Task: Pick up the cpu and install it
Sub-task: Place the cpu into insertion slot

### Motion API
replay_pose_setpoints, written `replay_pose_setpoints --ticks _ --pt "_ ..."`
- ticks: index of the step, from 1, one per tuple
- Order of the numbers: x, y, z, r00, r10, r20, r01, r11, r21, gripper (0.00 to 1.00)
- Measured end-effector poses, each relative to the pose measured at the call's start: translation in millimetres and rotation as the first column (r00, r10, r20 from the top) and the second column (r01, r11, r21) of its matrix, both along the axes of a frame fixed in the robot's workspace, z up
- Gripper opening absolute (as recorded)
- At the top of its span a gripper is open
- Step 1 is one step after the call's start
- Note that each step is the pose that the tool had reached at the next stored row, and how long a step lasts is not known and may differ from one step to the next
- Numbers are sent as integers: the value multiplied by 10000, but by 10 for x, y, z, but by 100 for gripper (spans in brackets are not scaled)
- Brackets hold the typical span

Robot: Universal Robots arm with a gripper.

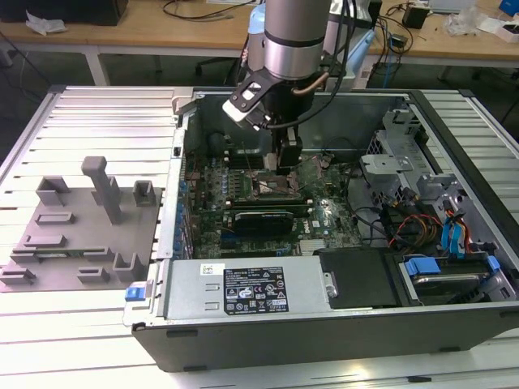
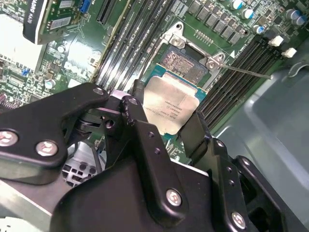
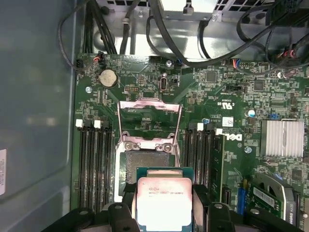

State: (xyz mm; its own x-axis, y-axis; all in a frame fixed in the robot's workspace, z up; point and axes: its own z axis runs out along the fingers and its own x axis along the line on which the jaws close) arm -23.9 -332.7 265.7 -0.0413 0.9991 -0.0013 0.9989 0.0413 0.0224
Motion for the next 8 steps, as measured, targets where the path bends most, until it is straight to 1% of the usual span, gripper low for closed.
replay_pose_setpoints --ticks 5,6,8 --pt "0 2 -60 9999 123 0 -123 9999 1 55" --pt "0 4 -103 9999 124 1 -124 9999 2 55" --pt "0 5 -130 9999 124 1 -124 9999 2 55"
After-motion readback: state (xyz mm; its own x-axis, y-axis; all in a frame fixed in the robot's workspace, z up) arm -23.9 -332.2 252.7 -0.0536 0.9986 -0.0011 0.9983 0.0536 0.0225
